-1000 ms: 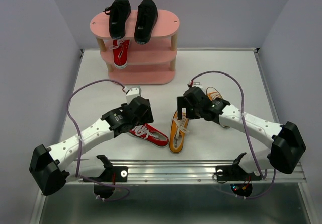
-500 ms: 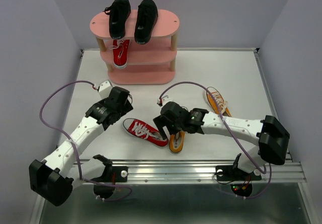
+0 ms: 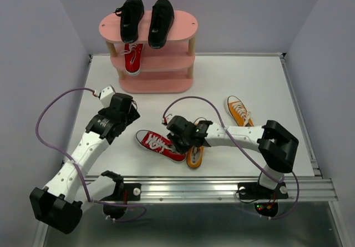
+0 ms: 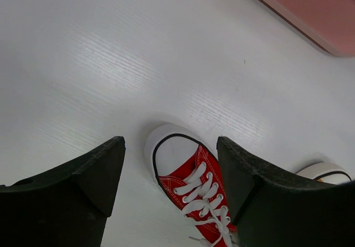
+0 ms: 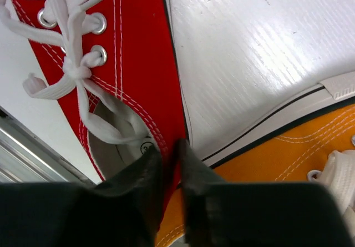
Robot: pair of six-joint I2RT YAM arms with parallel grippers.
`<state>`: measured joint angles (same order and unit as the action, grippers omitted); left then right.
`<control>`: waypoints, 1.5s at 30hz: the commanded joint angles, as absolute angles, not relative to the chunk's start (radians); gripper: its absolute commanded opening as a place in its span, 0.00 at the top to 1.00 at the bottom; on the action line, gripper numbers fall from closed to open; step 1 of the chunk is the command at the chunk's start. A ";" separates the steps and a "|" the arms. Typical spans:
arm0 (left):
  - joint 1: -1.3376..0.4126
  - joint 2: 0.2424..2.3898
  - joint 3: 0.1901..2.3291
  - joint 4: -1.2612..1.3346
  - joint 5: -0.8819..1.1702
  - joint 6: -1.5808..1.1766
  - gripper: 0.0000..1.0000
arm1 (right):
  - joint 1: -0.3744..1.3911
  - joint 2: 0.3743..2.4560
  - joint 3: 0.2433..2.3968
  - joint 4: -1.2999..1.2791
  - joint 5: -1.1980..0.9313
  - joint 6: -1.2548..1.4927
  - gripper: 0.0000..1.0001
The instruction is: Place and organize the shoes onto the shoe shelf
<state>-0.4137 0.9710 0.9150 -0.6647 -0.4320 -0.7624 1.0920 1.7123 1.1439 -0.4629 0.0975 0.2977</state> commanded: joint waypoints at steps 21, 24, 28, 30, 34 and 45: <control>-0.166 0.905 1.104 -0.595 -0.443 -0.482 0.27 | 0.970 1.716 1.658 -0.672 0.388 0.383 0.99; -0.156 0.907 1.106 -0.580 -0.430 -0.477 0.26 | 0.907 1.744 1.729 -0.718 0.408 0.445 0.99; -0.152 0.908 1.112 -0.572 -0.426 -0.469 0.26 | 0.841 1.762 1.828 -0.727 0.426 0.486 0.99; -0.149 0.908 1.115 -0.571 -0.423 -0.466 0.26 | 0.831 1.778 1.864 -0.745 0.425 0.495 0.99; -0.146 0.913 1.120 -0.565 -0.422 -0.454 0.26 | 0.807 1.839 1.956 -0.776 0.442 0.520 0.99; -0.141 0.911 1.104 -0.551 -0.399 -0.442 0.26 | 0.758 2.008 2.232 -0.785 0.506 0.564 0.99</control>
<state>-0.1482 0.9176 1.0740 -0.5846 -0.3992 -0.4656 0.7700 2.0003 2.1227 -0.8730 0.4408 0.5137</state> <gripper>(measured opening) 0.737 0.037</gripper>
